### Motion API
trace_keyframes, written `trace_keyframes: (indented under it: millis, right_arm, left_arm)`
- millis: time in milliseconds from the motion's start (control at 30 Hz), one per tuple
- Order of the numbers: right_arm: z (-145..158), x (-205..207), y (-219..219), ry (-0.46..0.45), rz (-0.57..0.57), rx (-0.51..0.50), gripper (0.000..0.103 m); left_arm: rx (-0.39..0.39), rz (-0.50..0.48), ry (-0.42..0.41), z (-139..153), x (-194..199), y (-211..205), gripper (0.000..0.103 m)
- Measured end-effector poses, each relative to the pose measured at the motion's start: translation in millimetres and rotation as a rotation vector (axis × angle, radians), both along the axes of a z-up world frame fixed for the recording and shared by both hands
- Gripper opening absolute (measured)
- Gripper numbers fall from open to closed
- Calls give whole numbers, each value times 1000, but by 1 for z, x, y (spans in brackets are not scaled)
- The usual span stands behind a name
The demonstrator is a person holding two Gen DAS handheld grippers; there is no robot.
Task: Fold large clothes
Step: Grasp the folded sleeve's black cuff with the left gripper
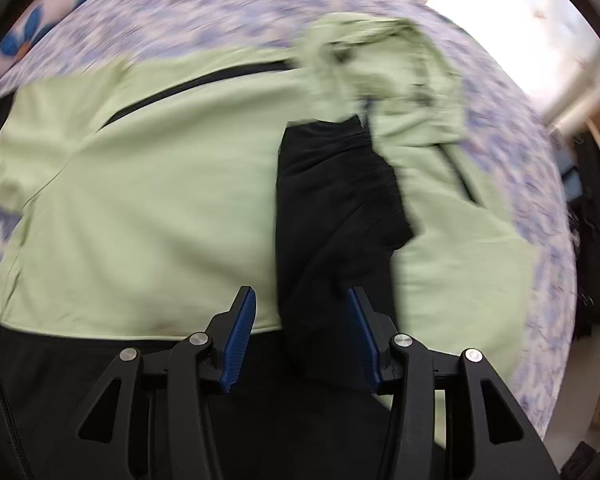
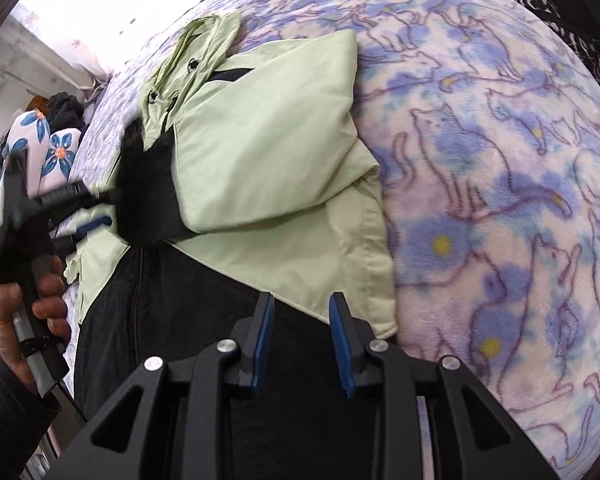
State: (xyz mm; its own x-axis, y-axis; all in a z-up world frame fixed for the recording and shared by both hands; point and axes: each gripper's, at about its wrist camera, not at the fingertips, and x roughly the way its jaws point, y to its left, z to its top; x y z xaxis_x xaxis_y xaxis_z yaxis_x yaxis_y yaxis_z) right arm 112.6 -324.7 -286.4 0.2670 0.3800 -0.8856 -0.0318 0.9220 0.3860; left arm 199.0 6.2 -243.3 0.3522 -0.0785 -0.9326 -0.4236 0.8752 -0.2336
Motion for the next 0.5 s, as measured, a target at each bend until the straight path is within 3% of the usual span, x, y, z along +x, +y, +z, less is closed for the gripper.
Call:
trace_keyframes:
  millis: [100,233,367,500]
  right_arm:
    - [2,4,7,-6,16,-2,28]
    - [2,12,17,-4,34,-12,28]
    - [1,13,25,-2,44,-17,28]
    - [-1,15,35,6,56,-18,28]
  left_arm:
    - [-10,-15,23,-8,-4,19,49]
    - [-79,-49,-2,-11,8,28,65]
    - [-115,-79,-9,-7,29,23,66]
    - [57,-195,5,-1,59,-17,69]
